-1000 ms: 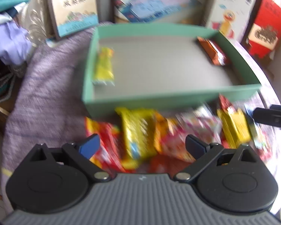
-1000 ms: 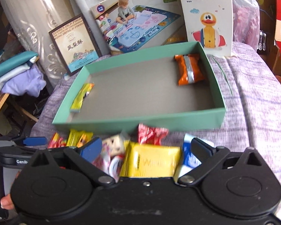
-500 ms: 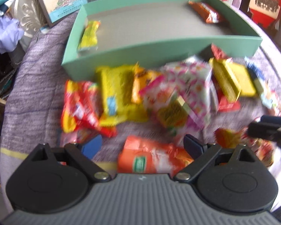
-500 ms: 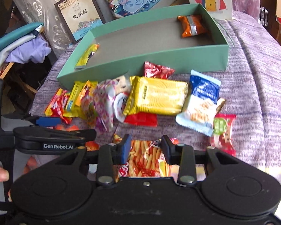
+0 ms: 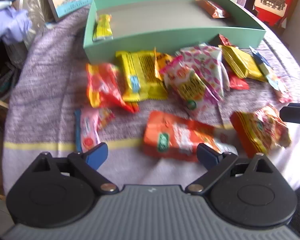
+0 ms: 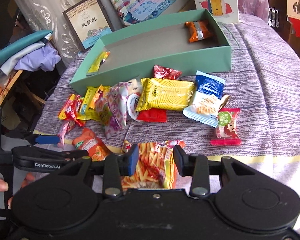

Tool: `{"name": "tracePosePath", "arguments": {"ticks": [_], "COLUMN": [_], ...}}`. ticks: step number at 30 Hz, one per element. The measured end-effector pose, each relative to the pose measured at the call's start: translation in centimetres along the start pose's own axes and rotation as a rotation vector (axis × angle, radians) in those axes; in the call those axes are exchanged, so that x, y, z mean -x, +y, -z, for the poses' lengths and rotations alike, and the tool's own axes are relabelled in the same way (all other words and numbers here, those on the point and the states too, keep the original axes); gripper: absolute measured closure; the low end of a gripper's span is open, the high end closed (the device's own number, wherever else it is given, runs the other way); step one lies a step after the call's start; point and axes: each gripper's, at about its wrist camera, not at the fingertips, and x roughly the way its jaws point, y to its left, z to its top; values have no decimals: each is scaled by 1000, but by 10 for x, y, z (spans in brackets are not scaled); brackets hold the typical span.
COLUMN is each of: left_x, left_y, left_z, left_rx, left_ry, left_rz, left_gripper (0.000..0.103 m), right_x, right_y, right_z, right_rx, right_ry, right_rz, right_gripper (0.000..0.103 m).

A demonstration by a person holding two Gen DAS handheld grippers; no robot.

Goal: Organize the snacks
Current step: 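Return both grippers to the snack pile, then grasp the red sausage pack with the left gripper while the right grasps the striped chip bag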

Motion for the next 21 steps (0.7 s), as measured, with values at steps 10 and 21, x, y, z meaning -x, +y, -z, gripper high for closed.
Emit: {"name": "tracePosePath", "arguments": {"ticks": [10, 21], "left_x": [-9, -15], "left_y": [26, -5], "left_z": [1, -30], "left_rx": [114, 234], "left_ry": [48, 100], "left_rz": [-6, 188], "left_gripper": [28, 23], "right_x": [-22, -29], "right_y": [-4, -22], "right_z": [14, -17], "right_rx": [-25, -132], "right_ry": [122, 58], "right_rz": [14, 34], "right_gripper": [84, 81]}}
